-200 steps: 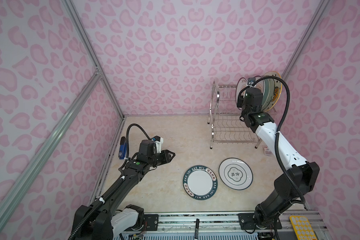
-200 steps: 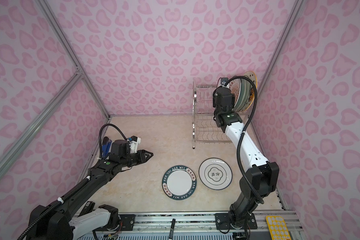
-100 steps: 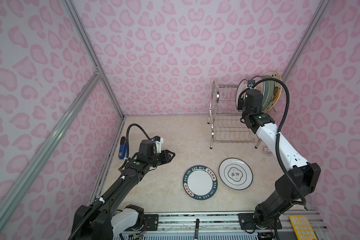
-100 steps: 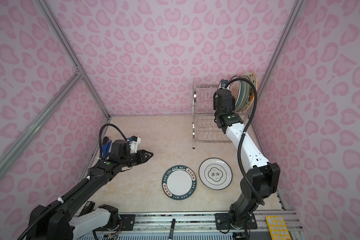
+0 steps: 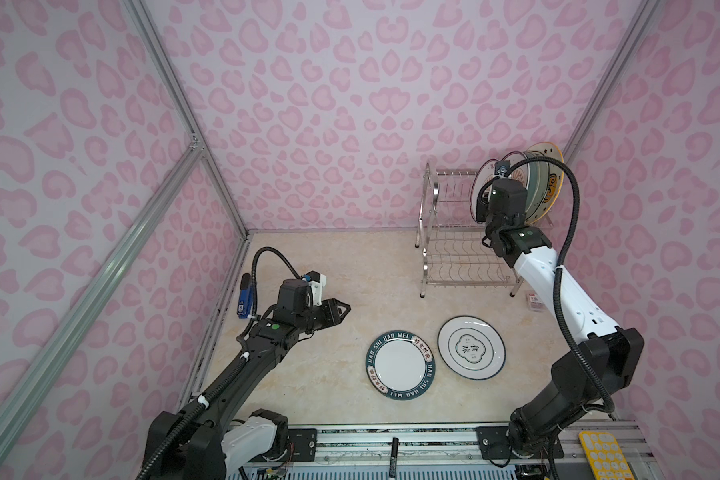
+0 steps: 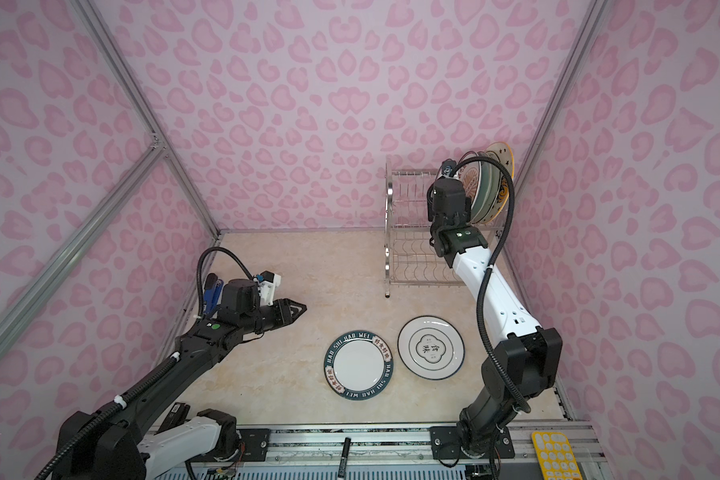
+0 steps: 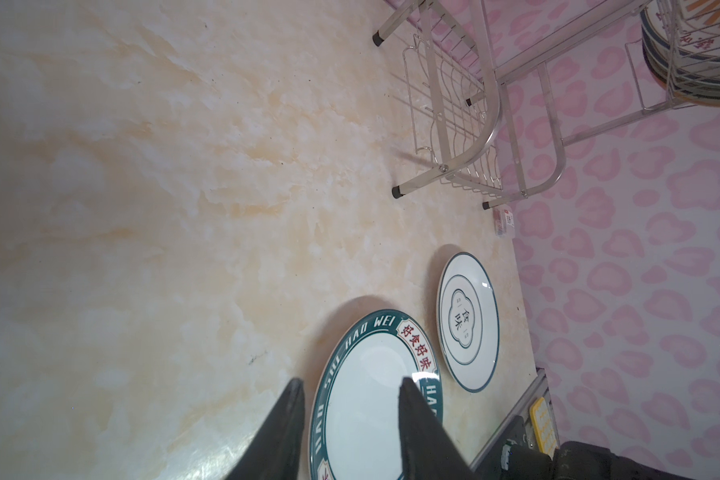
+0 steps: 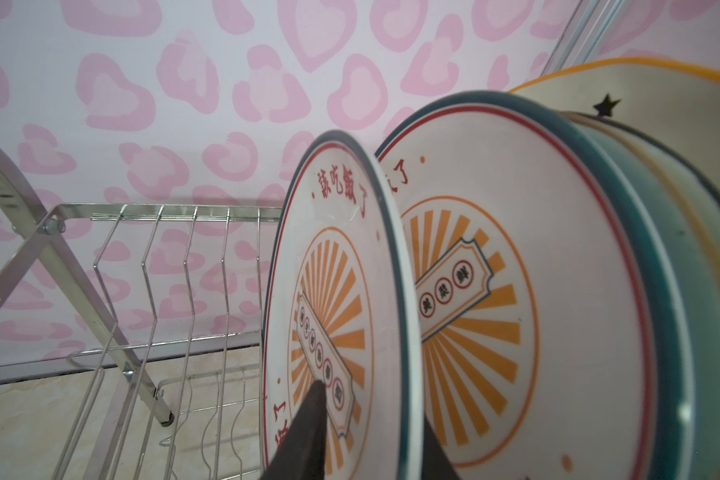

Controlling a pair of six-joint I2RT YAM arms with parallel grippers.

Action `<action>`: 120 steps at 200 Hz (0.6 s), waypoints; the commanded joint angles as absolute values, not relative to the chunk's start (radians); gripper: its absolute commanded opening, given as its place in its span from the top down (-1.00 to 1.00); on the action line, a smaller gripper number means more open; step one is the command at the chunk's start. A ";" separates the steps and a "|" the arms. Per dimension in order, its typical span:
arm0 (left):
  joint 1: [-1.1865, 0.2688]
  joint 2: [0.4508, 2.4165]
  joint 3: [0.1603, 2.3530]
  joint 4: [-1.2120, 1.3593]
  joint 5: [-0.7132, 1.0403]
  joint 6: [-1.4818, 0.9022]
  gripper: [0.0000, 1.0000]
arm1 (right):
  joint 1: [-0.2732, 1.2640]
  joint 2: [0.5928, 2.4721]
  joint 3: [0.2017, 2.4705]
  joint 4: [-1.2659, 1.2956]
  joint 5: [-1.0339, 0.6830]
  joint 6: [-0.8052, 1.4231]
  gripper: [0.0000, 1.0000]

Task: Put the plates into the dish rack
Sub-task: 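Open the right gripper to release the plate in the rack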

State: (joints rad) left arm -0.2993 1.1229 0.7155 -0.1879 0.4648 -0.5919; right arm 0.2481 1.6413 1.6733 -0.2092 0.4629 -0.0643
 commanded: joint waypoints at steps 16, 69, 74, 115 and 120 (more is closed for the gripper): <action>-0.298 1.131 0.731 -0.181 0.471 -0.591 0.19 | 0.250 1.629 1.678 -0.205 0.459 -0.081 0.36; -0.298 1.134 0.734 -0.176 0.464 -0.599 0.16 | 0.250 1.618 1.679 -0.205 0.459 -0.087 0.35; -0.297 1.133 0.734 -0.176 0.463 -0.601 0.15 | 0.250 1.615 1.678 -0.205 0.459 -0.088 0.34; -0.298 1.129 0.732 -0.172 0.461 -0.603 0.14 | 0.248 1.598 1.674 -0.202 0.451 -0.088 0.16; -0.298 1.129 0.733 -0.173 0.461 -0.603 0.14 | 0.248 1.596 1.674 -0.203 0.448 -0.087 0.16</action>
